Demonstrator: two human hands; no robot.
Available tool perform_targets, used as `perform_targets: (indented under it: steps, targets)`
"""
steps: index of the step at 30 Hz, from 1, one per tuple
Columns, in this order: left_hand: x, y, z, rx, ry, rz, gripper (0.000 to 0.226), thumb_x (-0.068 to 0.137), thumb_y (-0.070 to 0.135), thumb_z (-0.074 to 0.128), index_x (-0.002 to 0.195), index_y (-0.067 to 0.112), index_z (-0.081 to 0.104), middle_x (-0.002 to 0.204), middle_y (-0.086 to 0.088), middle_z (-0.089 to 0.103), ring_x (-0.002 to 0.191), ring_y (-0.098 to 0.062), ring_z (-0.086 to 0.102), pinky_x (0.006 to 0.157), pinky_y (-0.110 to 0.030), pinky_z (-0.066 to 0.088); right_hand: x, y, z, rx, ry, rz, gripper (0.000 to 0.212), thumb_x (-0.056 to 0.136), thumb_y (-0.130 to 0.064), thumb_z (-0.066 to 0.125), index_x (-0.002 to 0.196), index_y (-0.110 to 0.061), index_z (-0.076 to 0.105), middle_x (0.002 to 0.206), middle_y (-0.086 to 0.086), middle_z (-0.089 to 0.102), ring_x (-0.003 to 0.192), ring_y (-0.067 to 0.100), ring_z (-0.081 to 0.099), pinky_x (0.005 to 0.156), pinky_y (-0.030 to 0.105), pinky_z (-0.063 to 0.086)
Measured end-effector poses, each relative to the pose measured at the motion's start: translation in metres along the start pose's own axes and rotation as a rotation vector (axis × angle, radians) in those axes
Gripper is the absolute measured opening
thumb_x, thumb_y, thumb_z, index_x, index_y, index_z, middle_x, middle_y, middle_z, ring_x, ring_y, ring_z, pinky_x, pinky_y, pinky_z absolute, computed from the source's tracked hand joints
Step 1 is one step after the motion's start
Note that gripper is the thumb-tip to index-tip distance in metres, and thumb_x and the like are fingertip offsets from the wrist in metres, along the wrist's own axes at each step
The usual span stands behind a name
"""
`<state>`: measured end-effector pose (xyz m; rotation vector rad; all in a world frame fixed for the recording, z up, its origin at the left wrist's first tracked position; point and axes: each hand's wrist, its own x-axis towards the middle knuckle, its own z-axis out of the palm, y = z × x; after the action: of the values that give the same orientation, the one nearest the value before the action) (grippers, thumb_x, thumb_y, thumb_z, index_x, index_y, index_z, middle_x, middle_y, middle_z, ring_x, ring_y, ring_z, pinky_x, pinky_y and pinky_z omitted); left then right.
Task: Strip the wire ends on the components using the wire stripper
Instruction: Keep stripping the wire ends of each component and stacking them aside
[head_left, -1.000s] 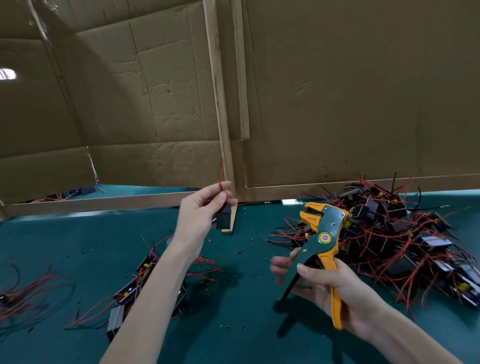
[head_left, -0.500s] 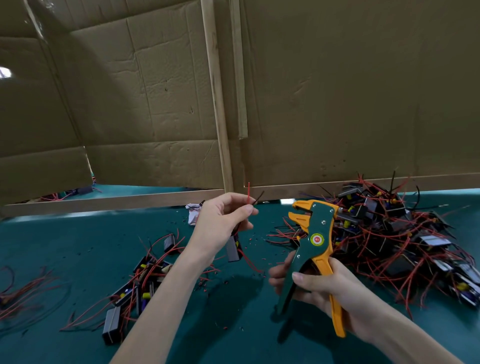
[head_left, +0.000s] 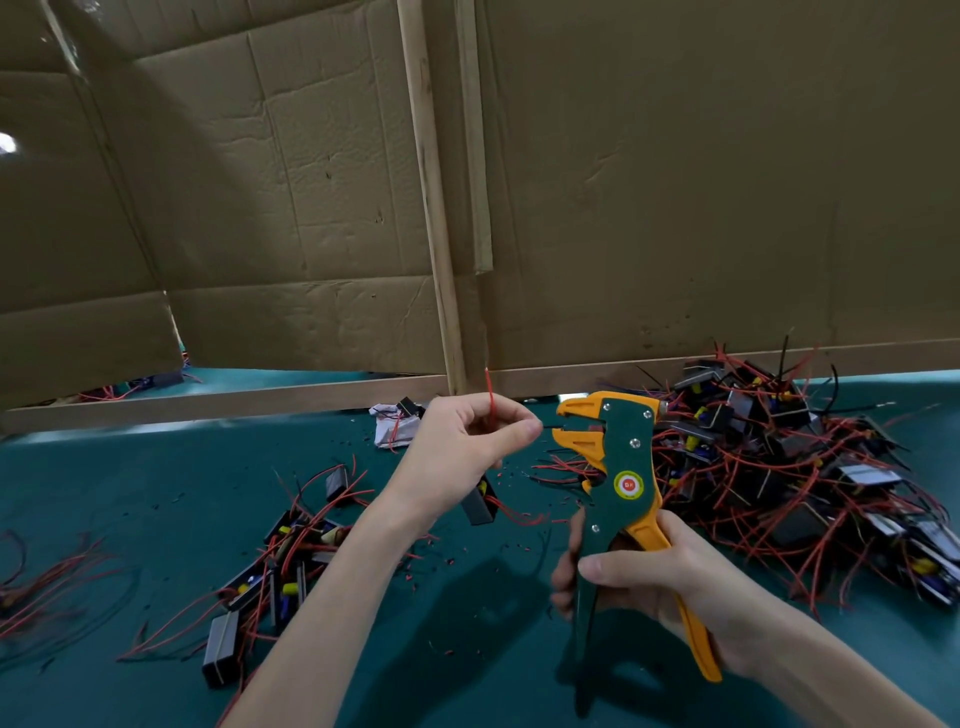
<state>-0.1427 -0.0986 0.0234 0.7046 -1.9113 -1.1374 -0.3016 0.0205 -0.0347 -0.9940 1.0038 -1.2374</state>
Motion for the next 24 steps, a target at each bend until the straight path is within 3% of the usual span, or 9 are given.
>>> perform_targets:
  steps: [7,12,17,21,24]
  targets:
    - [-0.001,-0.001,-0.001,0.020,-0.059,-0.013,0.011,0.085,0.015,0.070,0.076,0.021,0.070,0.056,0.015,0.059,0.053,0.002,0.048,0.055,-0.012,0.041,-0.003,-0.002,0.002,-0.009,0.022,0.030,0.040,0.064,0.001,0.076,0.100,0.010,0.061,0.085,0.034,0.067,0.074,0.043,0.068,0.068,0.043,0.059]
    - [-0.001,-0.001,-0.005,0.010,-0.103,-0.011,0.014,0.087,0.011,0.068,0.077,0.020,0.070,0.055,0.018,0.058,0.052,0.004,0.048,0.054,-0.010,0.039,-0.004,-0.003,0.003,-0.036,0.047,0.043,0.050,0.062,-0.001,0.078,0.105,0.013,0.056,0.085,0.034,0.067,0.075,0.044,0.068,0.070,0.049,0.059]
    - [-0.001,0.001,-0.011,0.018,-0.142,-0.004,0.010,0.087,0.012,0.068,0.079,0.018,0.071,0.054,0.016,0.056,0.052,0.001,0.045,0.053,-0.010,0.038,-0.008,-0.007,0.001,-0.060,0.033,0.080,0.062,0.067,0.000,0.084,0.116,0.010,0.049,0.085,0.031,0.067,0.076,0.043,0.068,0.068,0.043,0.058]
    - [-0.001,0.002,-0.016,0.036,-0.182,-0.015,0.011,0.086,0.012,0.069,0.078,0.019,0.071,0.058,0.015,0.059,0.054,0.000,0.047,0.056,-0.011,0.040,-0.009,-0.010,0.004,-0.144,0.025,0.087,0.055,0.064,-0.006,0.087,0.105,0.007,0.052,0.076,0.027,0.065,0.069,0.040,0.065,0.069,0.045,0.057]
    - [0.000,0.000,-0.018,0.049,-0.206,-0.031,0.011,0.087,0.012,0.068,0.079,0.019,0.071,0.058,0.016,0.059,0.054,0.000,0.048,0.055,-0.011,0.040,-0.010,-0.006,0.008,-0.143,0.079,0.109,0.054,0.059,-0.010,0.087,0.097,0.003,0.052,0.065,0.024,0.062,0.056,0.034,0.061,0.059,0.040,0.055]
